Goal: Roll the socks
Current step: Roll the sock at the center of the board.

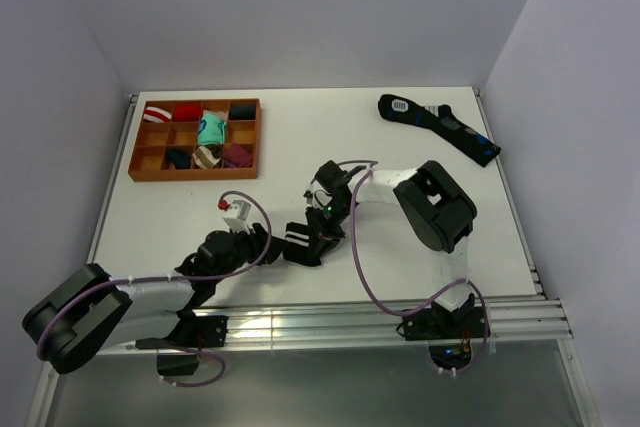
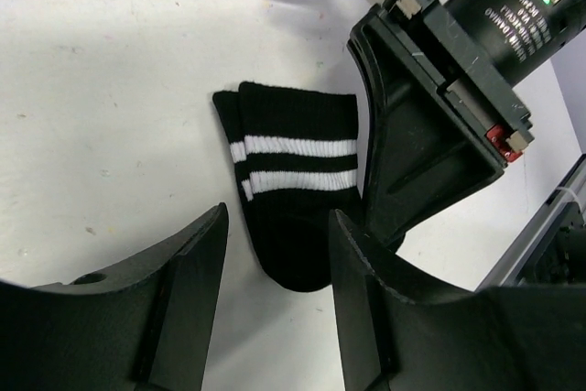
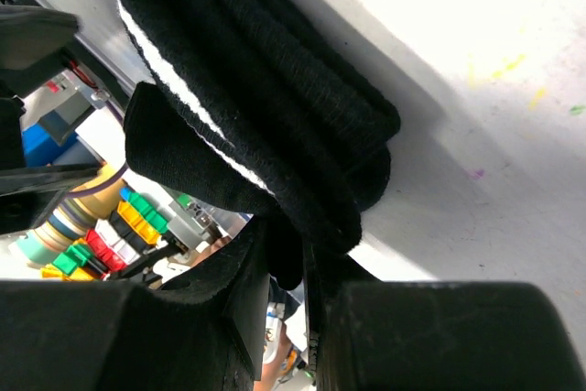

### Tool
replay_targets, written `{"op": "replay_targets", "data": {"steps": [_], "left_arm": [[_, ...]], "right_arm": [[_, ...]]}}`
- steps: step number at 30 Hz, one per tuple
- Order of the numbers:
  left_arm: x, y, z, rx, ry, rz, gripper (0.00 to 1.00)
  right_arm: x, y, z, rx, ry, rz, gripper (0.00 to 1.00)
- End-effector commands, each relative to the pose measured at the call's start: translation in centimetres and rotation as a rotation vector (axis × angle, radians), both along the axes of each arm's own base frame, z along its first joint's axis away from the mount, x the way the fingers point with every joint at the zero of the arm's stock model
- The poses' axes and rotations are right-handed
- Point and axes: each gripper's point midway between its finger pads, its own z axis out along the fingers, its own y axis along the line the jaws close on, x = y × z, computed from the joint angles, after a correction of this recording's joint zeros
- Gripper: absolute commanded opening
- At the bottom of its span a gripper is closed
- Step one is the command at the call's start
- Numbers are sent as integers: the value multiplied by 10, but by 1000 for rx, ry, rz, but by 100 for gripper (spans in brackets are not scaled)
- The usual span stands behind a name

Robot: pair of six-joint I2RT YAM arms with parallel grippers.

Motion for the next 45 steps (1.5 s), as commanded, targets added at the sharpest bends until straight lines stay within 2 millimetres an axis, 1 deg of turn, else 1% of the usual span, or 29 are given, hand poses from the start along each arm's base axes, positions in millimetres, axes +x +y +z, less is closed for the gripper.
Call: {"op": "replay_targets", "data": {"steps": [1, 5, 11, 18, 19, 22, 28, 35, 38, 39, 41, 45], "left_arm": [[0, -9, 11, -30, -60, -30, 53], [-8, -13, 6, -29, -60, -60, 52], [-10, -18, 9, -24, -73, -81, 52], [-16, -20, -2, -2, -37, -94, 50], [-12, -17, -2, 7, -41, -68, 50], [-9, -17, -3, 23, -37, -58, 50], [-5, -19, -10, 49, -16, -47, 47], [-2, -21, -15, 72, 1, -45, 46], [0, -21, -21, 91, 21, -39, 44], [1, -22, -23, 94, 31, -33, 43], [1, -19, -29, 109, 50, -15, 36], [3, -18, -36, 128, 79, 3, 33]], "right_arm": [[-1, -19, -28, -137, -22, 20, 17], [-1, -19, -26, -136, -24, 21, 17], [-2, -20, -29, -137, -25, 20, 17], [-3, -22, -29, -141, -28, 28, 17], [-3, -22, -28, -140, -31, 29, 17], [-3, -23, -28, -137, -28, 25, 17], [-2, -22, -26, -124, -34, 23, 17], [-4, -23, -30, -123, -30, 23, 17], [-3, -23, -30, -119, -31, 24, 17], [-3, -23, -29, -118, -35, 25, 17], [-2, -23, -30, -117, -39, 24, 17], [-5, -24, -31, -111, -37, 22, 17]]}}
